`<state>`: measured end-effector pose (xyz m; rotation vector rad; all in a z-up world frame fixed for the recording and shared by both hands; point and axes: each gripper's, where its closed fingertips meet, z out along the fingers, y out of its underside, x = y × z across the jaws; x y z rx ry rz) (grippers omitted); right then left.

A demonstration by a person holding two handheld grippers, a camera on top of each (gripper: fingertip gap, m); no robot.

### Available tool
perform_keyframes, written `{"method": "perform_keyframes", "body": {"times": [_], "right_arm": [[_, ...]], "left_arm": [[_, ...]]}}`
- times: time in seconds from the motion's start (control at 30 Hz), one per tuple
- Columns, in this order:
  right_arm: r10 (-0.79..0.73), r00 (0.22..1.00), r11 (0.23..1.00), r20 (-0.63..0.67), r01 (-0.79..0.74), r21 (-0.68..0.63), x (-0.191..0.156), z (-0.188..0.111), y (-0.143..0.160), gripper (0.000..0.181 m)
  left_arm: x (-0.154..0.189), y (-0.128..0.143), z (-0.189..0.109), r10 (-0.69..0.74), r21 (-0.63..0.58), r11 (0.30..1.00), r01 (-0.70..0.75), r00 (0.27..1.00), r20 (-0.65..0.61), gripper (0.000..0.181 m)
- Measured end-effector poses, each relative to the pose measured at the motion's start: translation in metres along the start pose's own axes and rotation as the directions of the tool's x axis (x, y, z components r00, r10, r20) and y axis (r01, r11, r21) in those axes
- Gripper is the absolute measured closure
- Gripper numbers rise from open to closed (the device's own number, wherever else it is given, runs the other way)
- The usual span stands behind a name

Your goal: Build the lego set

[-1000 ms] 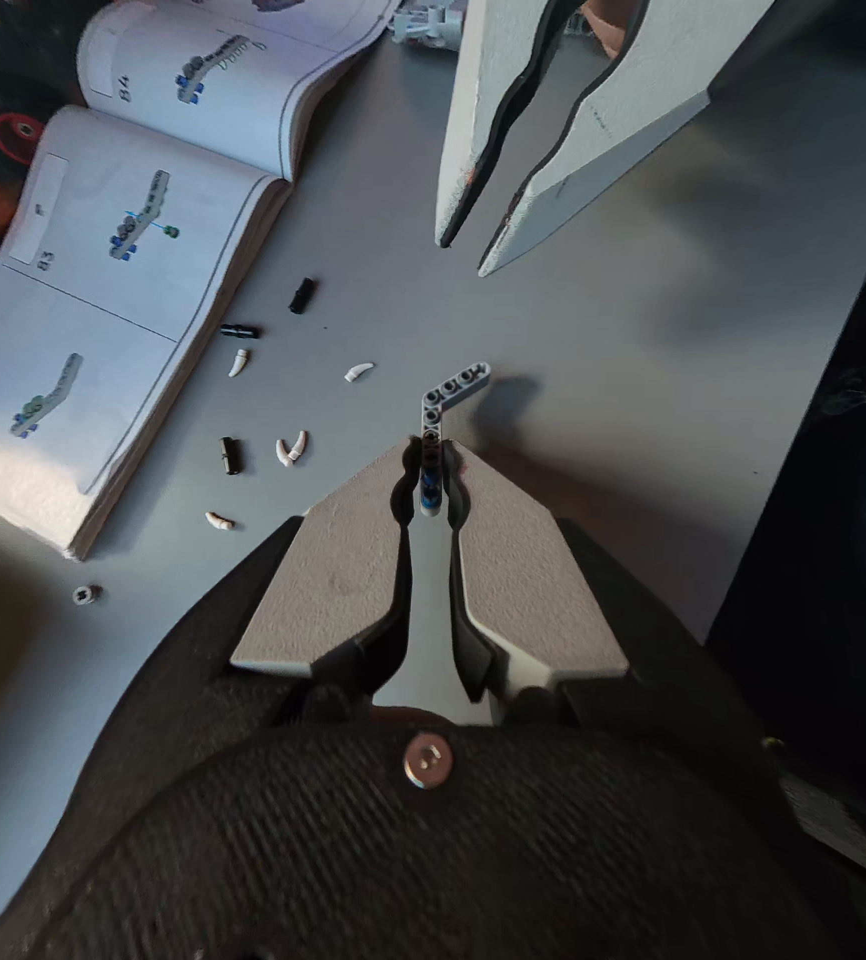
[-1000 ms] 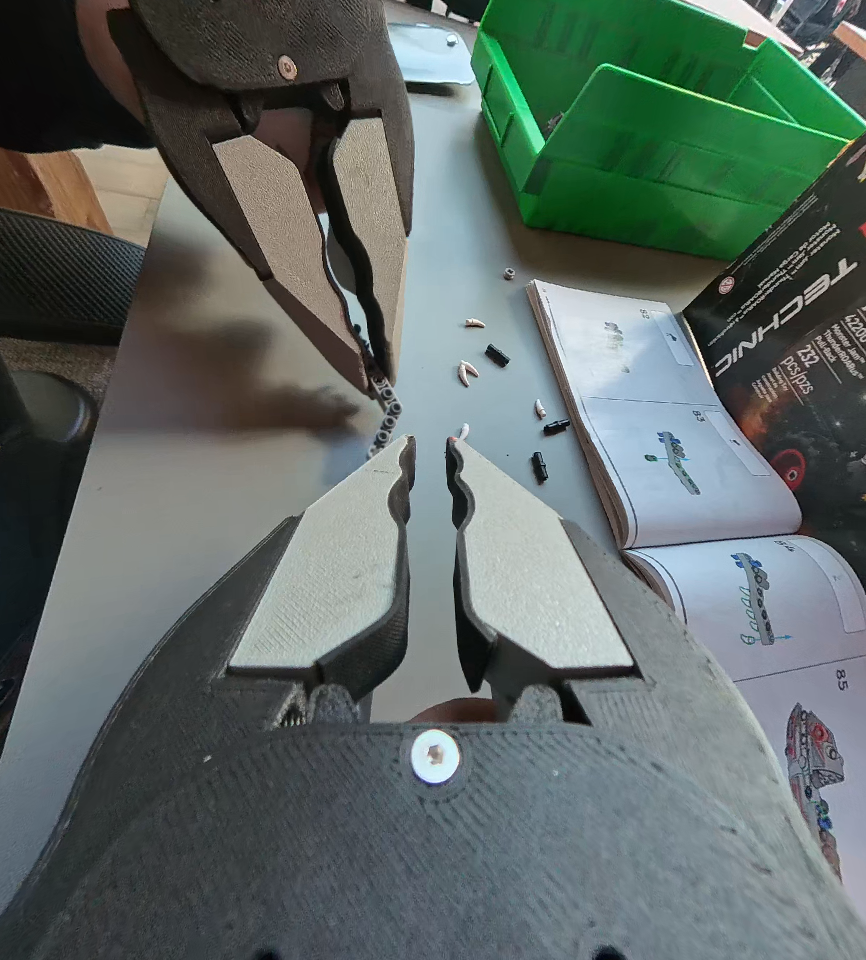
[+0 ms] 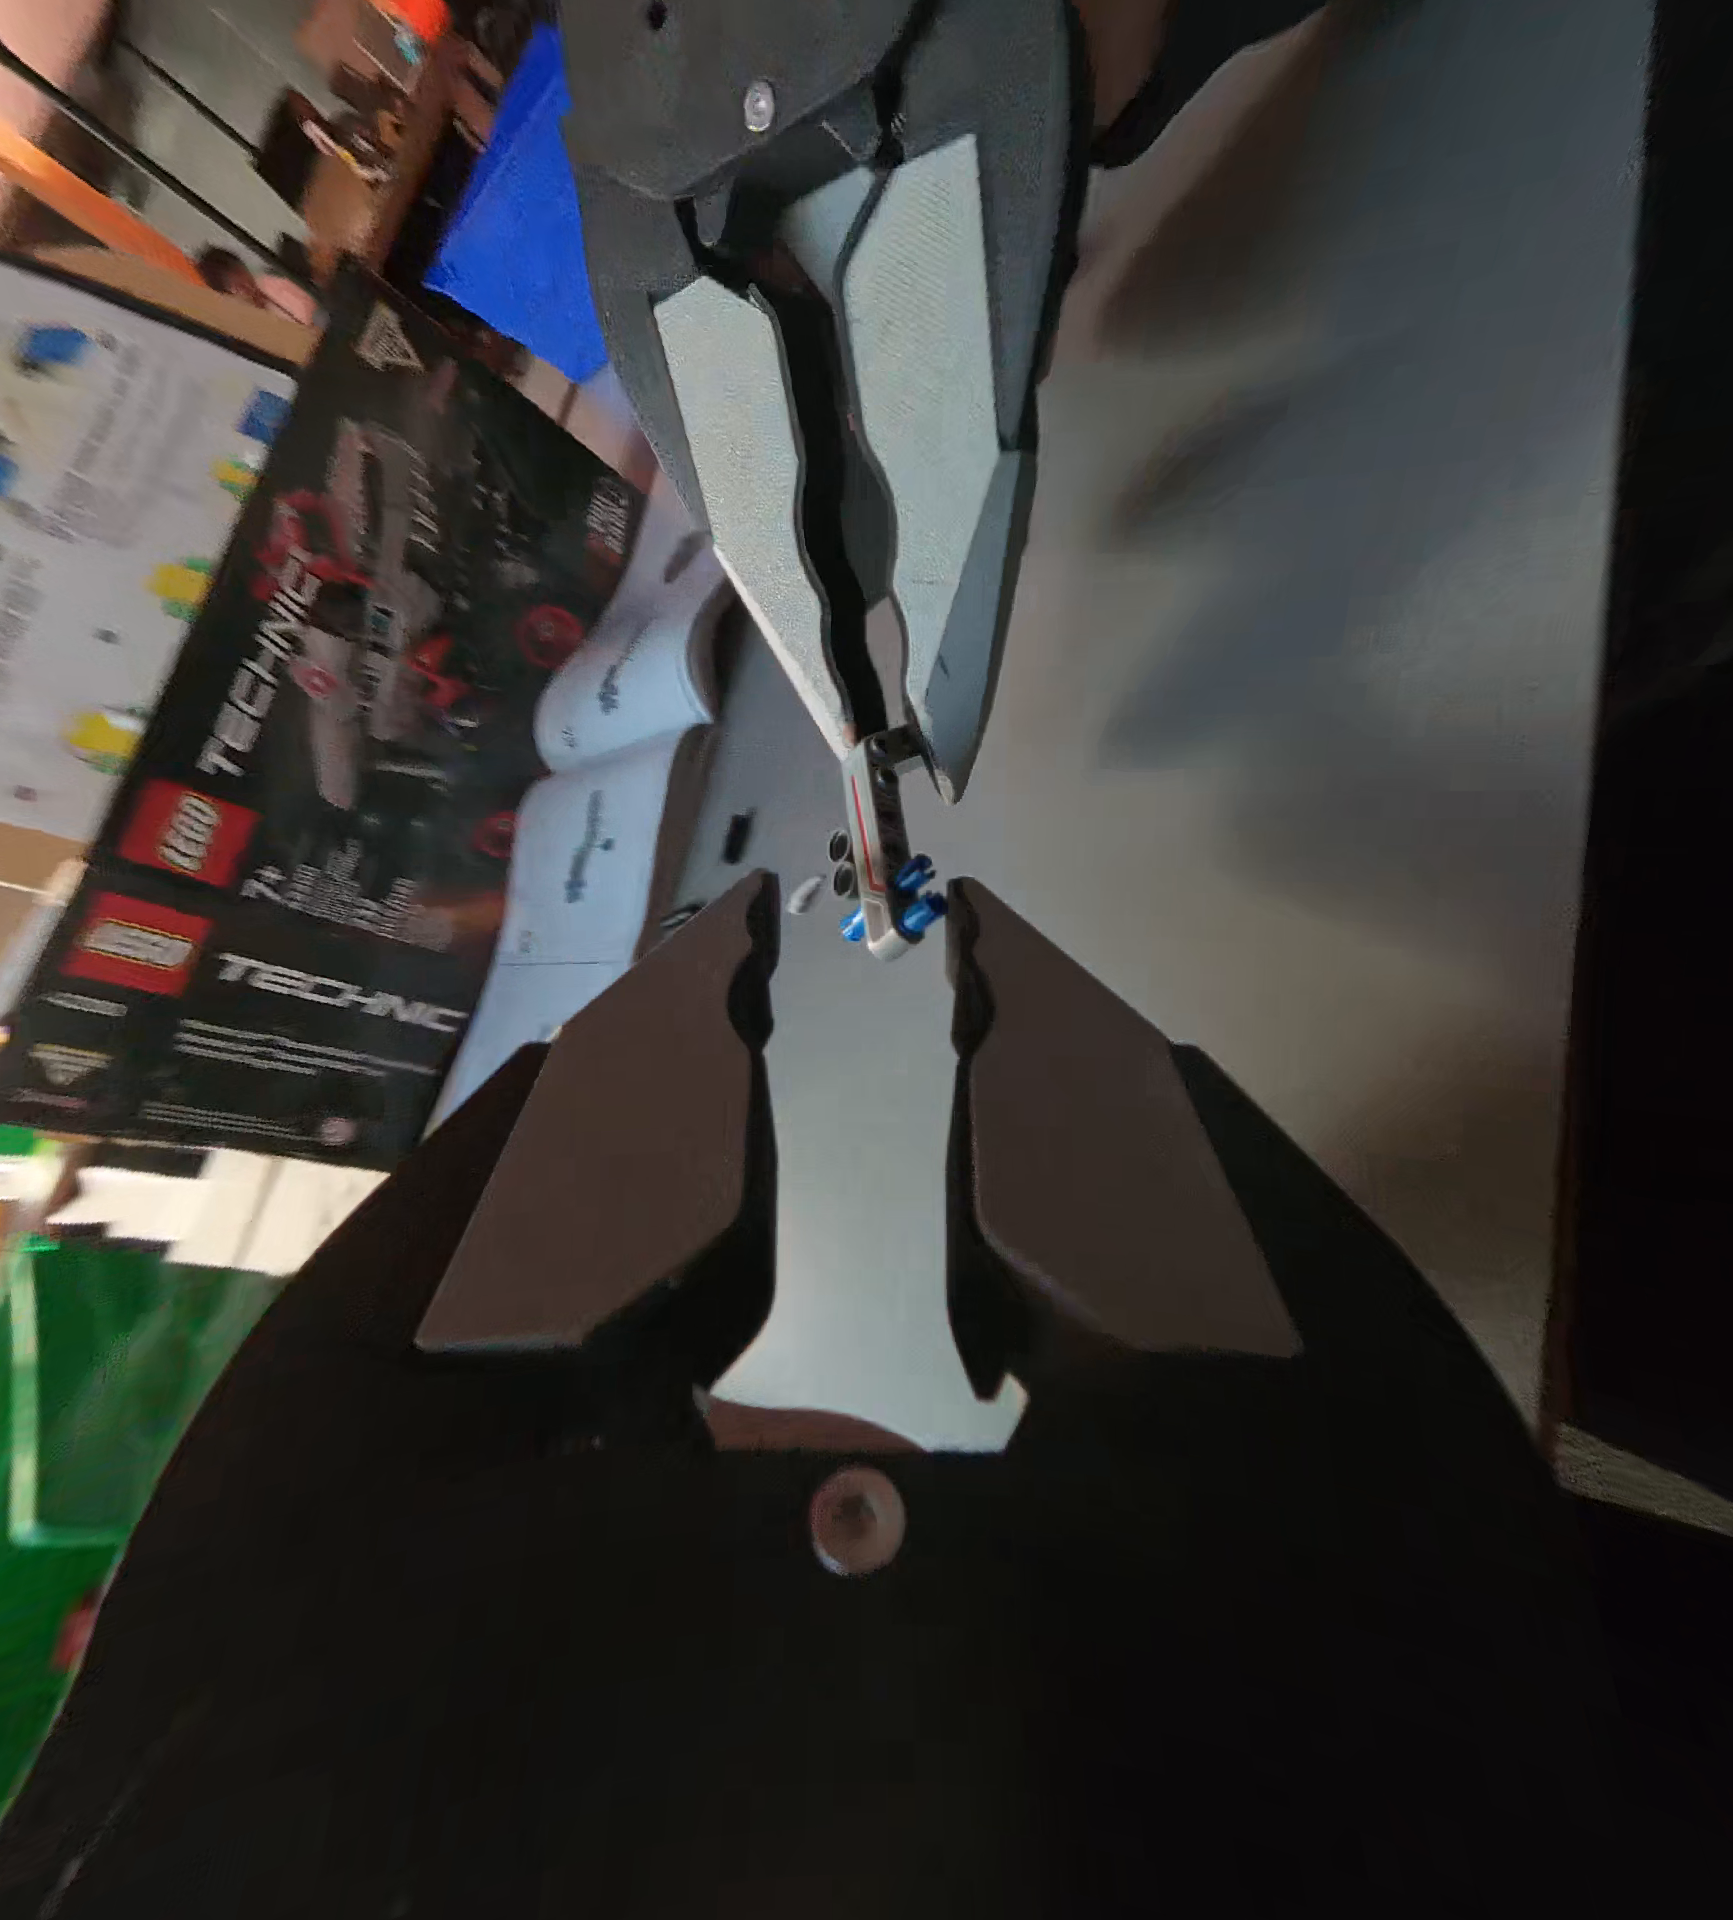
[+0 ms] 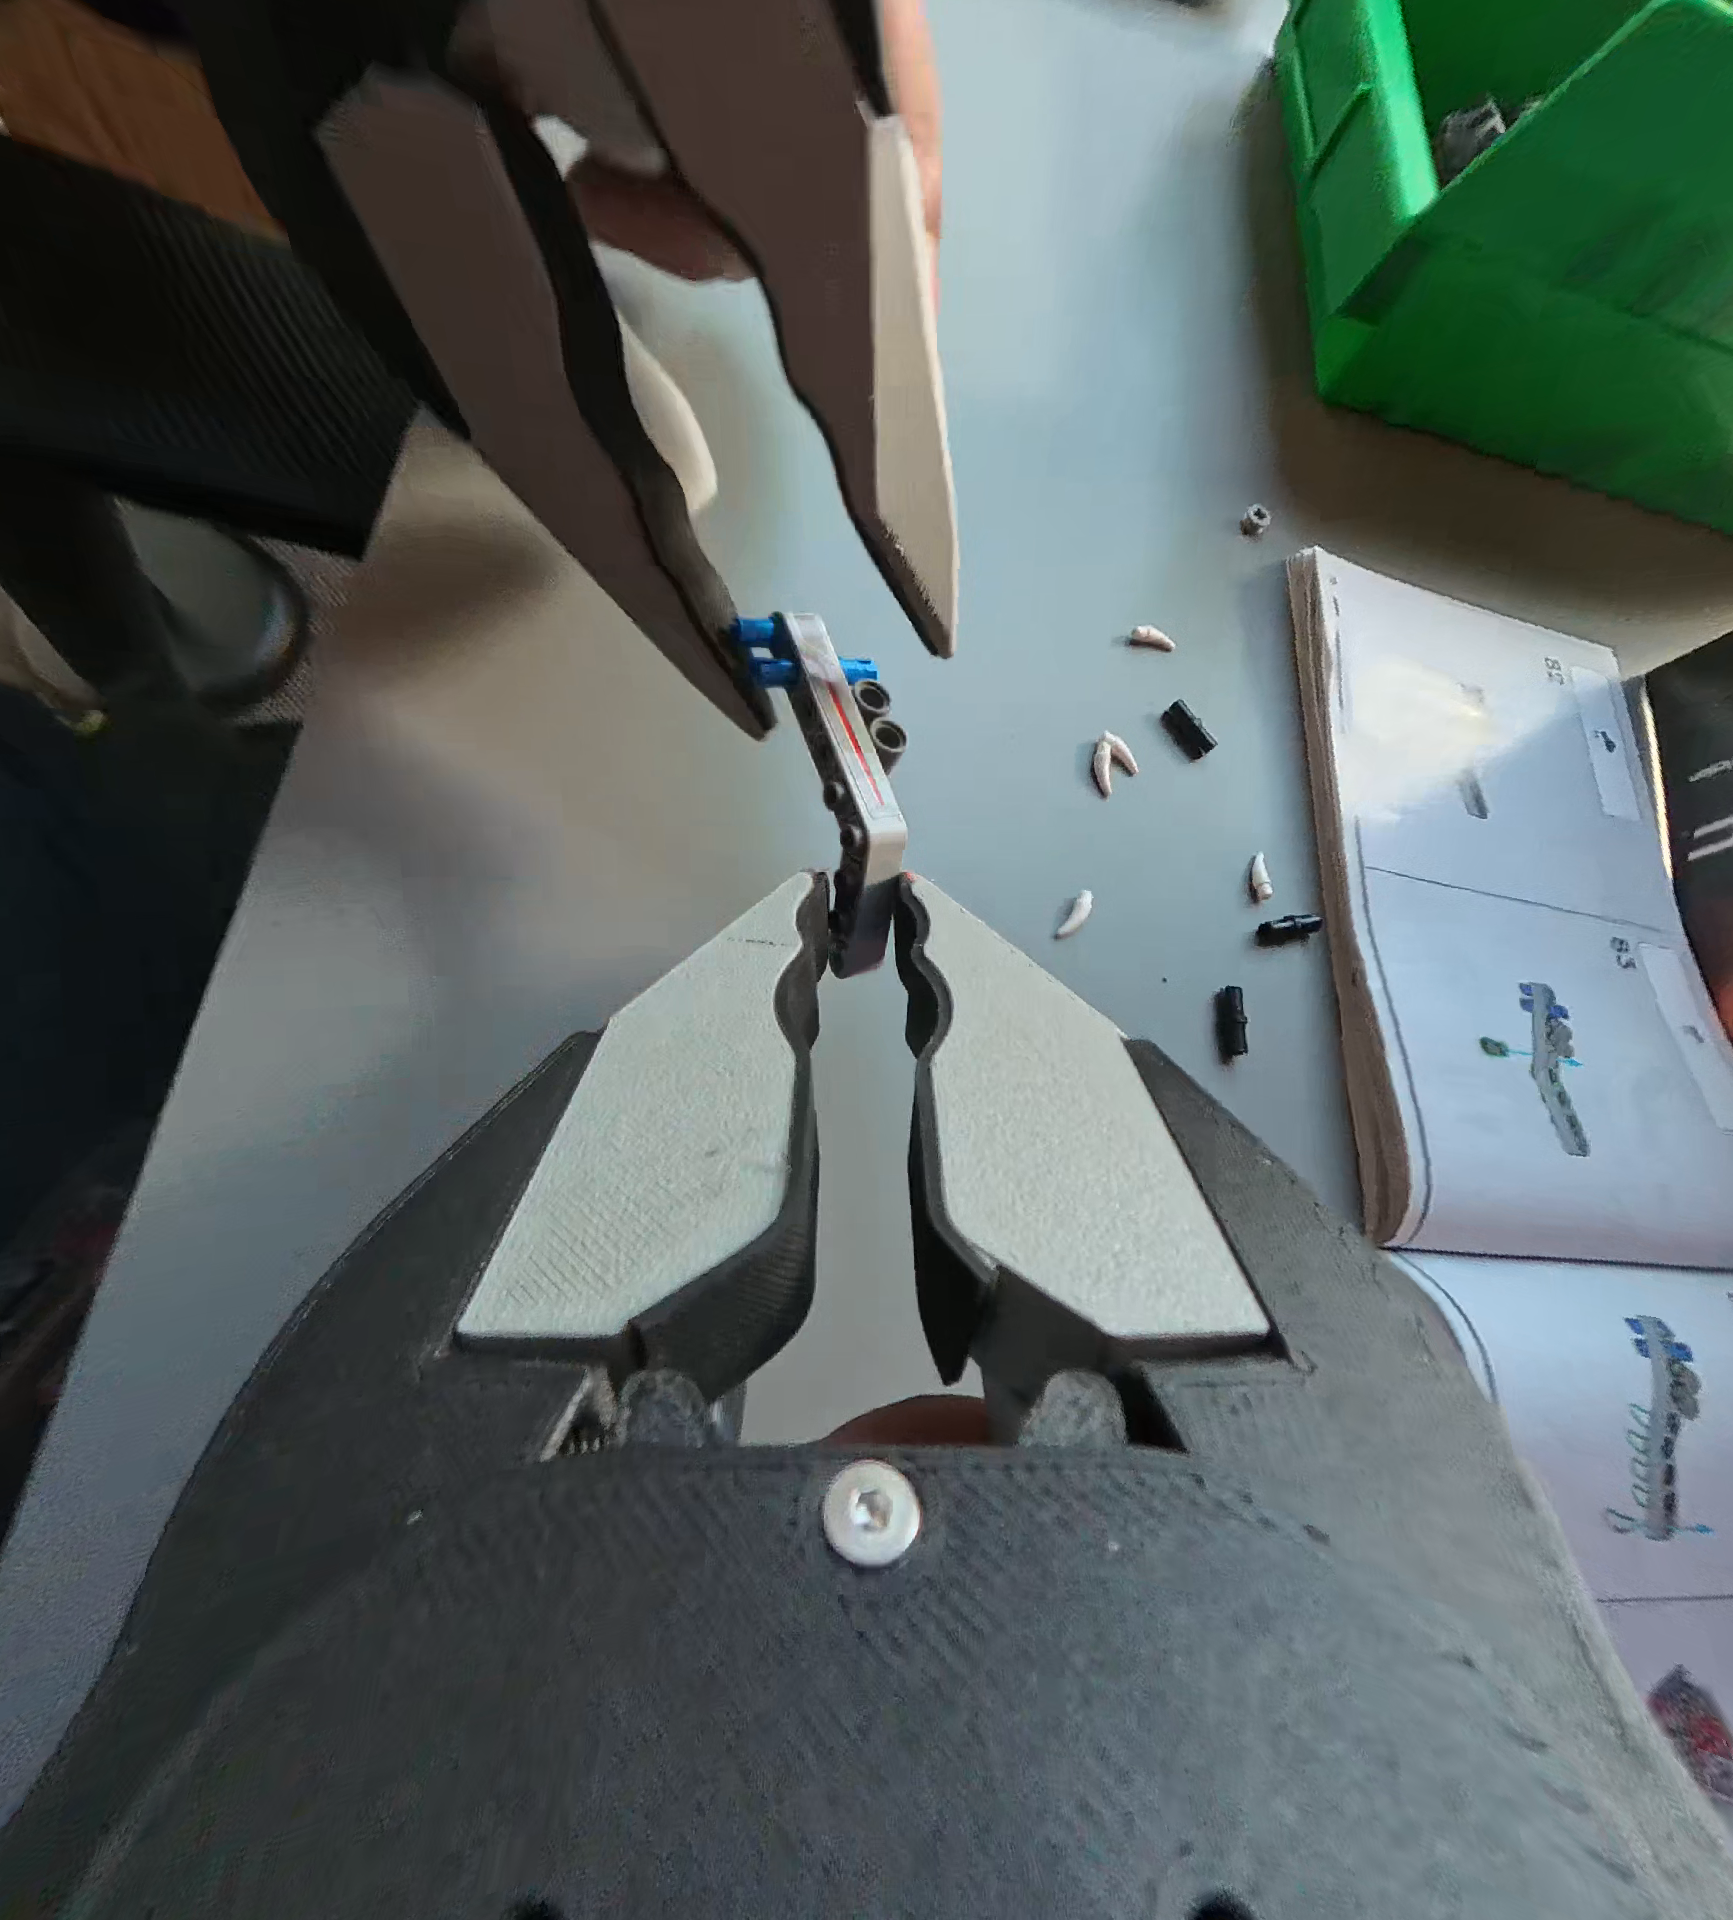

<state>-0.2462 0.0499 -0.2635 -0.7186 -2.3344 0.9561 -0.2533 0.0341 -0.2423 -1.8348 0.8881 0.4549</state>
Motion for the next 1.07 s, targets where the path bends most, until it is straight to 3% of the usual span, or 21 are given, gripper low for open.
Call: {"method": "perform_keyframes", "body": {"times": [0.03, 0.17, 0.23, 0.47, 0.7, 0.83, 1.07], "right_arm": [[-0.030, 1.000, 0.999, -0.006, 0.030, -0.013, -0.001, 0.002, 0.001, 0.171], [-0.139, 0.990, 0.987, -0.035, 0.136, -0.082, 0.001, 0.008, 0.006, 0.172], [-0.176, 0.983, 0.979, -0.049, 0.169, -0.110, 0.002, 0.008, 0.009, 0.172], [-0.238, 0.970, 0.965, -0.052, 0.230, -0.126, 0.000, 0.011, 0.010, 0.172], [-0.196, 0.980, 0.976, -0.038, 0.192, -0.099, 0.001, 0.009, 0.009, 0.168], [-0.173, 0.984, 0.983, -0.034, 0.170, -0.075, 0.001, 0.006, 0.006, 0.166], [-0.096, 0.994, 0.994, -0.058, 0.099, 0.042, 0.008, -0.022, -0.012, 0.162]], "left_arm": [[0.003, 0.001, -0.001, -0.066, 0.004, 0.998, 0.066, 0.997, -0.049, 0.151], [0.020, 0.002, -0.002, -0.291, -0.035, 0.956, 0.292, 0.919, -0.266, 0.143], [0.020, 0.002, -0.004, -0.349, -0.035, 0.934, 0.356, 0.886, -0.304, 0.141], [0.005, -0.001, 0.003, -0.477, -0.049, 0.872, 0.487, 0.822, -0.310, 0.147], [0.018, 0.008, 0.020, -0.479, -0.153, 0.877, 0.456, 0.802, -0.358, 0.148], [0.016, 0.006, 0.020, -0.485, -0.142, 0.872, 0.468, 0.795, -0.363, 0.148], [-0.011, 0.004, 0.020, -0.549, -0.122, 0.833, 0.539, 0.780, -0.301, 0.154]]}}
